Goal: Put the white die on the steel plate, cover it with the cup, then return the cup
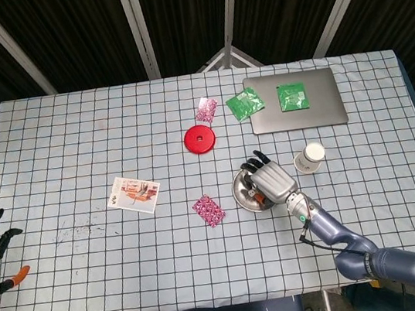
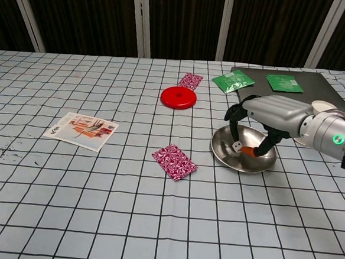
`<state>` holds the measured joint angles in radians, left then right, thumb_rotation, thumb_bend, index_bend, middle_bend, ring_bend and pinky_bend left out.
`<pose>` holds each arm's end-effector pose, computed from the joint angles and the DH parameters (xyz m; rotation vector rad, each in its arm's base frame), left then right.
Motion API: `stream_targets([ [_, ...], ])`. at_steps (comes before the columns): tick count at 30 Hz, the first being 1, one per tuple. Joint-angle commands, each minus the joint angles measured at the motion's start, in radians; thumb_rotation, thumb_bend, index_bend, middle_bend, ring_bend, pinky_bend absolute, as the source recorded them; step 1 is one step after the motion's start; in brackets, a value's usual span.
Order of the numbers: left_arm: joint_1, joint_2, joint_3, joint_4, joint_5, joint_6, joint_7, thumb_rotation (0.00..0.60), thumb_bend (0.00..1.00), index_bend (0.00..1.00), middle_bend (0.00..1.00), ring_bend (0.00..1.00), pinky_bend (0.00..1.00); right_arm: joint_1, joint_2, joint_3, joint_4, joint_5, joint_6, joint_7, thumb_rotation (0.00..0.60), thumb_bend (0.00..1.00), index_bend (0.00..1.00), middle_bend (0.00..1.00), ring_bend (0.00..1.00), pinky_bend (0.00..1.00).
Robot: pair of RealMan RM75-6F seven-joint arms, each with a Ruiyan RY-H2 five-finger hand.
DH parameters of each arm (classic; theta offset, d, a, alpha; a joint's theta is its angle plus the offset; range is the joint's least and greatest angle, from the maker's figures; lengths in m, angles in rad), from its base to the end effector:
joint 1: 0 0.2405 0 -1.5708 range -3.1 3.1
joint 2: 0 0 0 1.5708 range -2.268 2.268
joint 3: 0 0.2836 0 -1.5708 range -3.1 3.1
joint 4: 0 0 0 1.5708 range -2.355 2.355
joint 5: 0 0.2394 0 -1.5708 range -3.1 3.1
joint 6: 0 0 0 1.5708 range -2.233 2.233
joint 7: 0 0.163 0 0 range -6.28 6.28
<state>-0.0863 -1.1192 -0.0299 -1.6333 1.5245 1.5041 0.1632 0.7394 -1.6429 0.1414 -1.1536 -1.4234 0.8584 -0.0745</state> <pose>-0.3389 0.1998 0.1400 -1.4516 -0.7826 -0.8134 -0.1984 -0.4034 -0.0791 2.0208 -0.8374 0.8945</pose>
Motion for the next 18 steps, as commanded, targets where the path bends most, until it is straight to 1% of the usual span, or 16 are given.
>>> stream_targets([
  [1, 0.0, -0.001, 0.002, -0.002, 0.003, -0.001, 0.006, 0.6, 0.24, 0.3, 0.0, 0.0, 0.13, 0.004, -0.007, -0.005, 0.018, -0.004, 0.001, 0.009, 0.6, 0.4, 0.62, 0.22, 0.16, 0.0],
  [15, -0.001, -0.009, 0.0, -0.007, -0.007, -0.005, 0.033, 0.6, 0.24, 0.3, 0.0, 0.0, 0.13, 0.013, 0.008, -0.008, 0.051, 0.02, -0.025, 0.006, 0.6, 0.39, 0.62, 0.22, 0.16, 0.0],
  [16, -0.001, -0.01, 0.0, -0.007, -0.008, -0.006, 0.034, 0.6, 0.24, 0.3, 0.0, 0.0, 0.13, 0.014, 0.008, -0.009, 0.056, 0.021, -0.025, 0.003, 0.6, 0.39, 0.61, 0.22, 0.16, 0.0],
  [18, -0.001, -0.01, -0.001, -0.007, -0.01, -0.006, 0.036, 0.6, 0.24, 0.3, 0.0, 0.0, 0.13, 0.014, 0.009, -0.009, 0.063, 0.025, -0.026, 0.0, 0.6, 0.39, 0.55, 0.22, 0.16, 0.0],
])
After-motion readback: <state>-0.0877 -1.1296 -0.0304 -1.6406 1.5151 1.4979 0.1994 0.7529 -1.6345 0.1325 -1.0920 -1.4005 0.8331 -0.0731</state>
